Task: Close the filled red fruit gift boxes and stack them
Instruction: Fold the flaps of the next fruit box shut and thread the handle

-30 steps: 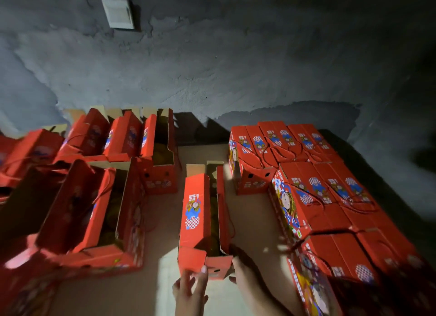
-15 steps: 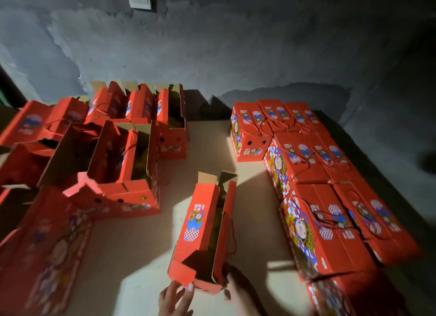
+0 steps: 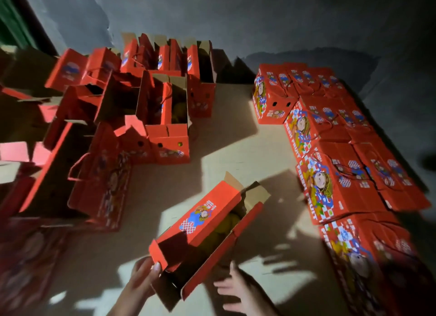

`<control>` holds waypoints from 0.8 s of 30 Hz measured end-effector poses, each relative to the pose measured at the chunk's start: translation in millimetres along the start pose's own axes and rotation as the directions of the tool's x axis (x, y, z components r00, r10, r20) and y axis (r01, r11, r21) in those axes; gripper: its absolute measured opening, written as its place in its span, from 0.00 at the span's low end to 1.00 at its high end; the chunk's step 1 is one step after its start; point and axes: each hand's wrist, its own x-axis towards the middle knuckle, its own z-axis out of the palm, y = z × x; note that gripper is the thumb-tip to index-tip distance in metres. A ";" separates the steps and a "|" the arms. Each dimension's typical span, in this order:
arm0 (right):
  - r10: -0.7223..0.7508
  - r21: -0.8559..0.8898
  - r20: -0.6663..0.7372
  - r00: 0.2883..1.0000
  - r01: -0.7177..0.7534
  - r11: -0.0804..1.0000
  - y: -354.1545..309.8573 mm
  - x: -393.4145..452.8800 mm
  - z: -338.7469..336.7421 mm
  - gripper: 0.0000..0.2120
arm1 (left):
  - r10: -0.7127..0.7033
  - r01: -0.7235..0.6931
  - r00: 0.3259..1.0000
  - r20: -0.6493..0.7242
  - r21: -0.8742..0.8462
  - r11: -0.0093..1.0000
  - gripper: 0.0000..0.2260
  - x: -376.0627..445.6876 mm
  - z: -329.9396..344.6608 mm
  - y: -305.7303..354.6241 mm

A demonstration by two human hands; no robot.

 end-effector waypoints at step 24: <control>-0.147 0.436 -0.181 0.972 0.213 0.874 -53.1 -34.0 -42.0 0.08 | 0.383 -0.341 0.854 0.353 0.935 -0.101 0.37 -6.6 -16.9 112.7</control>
